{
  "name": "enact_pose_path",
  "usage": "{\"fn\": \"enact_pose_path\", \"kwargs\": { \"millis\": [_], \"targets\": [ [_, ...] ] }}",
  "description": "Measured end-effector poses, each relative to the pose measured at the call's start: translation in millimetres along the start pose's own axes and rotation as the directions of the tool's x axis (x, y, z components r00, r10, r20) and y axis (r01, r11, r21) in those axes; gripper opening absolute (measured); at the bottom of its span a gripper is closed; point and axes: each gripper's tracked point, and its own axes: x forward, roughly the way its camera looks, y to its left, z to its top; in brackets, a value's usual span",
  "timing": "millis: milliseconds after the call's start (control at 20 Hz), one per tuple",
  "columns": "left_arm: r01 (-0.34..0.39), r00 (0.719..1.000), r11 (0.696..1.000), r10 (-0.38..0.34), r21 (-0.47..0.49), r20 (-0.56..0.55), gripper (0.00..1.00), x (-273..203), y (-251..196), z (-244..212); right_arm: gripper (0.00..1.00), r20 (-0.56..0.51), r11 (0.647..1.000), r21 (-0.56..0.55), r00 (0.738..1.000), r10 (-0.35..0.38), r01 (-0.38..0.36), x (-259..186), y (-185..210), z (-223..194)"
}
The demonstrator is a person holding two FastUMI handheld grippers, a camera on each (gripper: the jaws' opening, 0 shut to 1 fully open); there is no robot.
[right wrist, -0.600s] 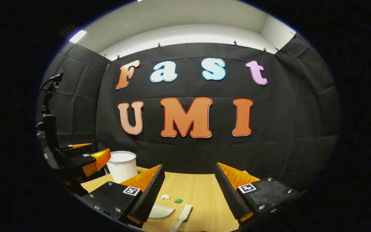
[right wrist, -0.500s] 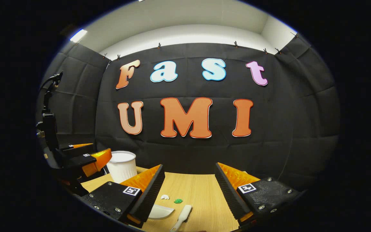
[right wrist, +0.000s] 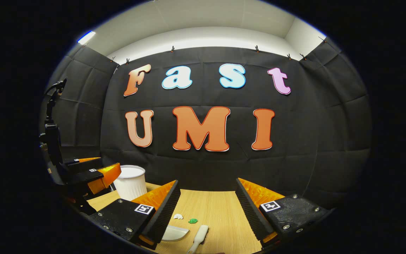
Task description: Pick up the small broom and dustpan from the desktop, sweep the trash into the dustpan with the broom, and then empty the trash into the garbage bin.
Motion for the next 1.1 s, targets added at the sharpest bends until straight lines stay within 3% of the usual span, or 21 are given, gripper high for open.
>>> {"fn": "enact_pose_path", "kwargs": {
  "millis": [800, 1100],
  "targets": [
    [0.012, 1.0, 1.0, -0.012, 0.008, 0.007, 0.97, -6, 1, 3, 0.94, 0.003, 1.0, -0.006, 1.0, -0.029, 0.029, -1, -6, 1],
    [0.011, 1.0, 1.0, -0.011, 0.005, 0.007, 0.94, -8, 1, 3, 0.94, -0.004, 1.0, -0.01, 1.0, -0.023, 0.023, -3, -4, -1]
  ]
}}
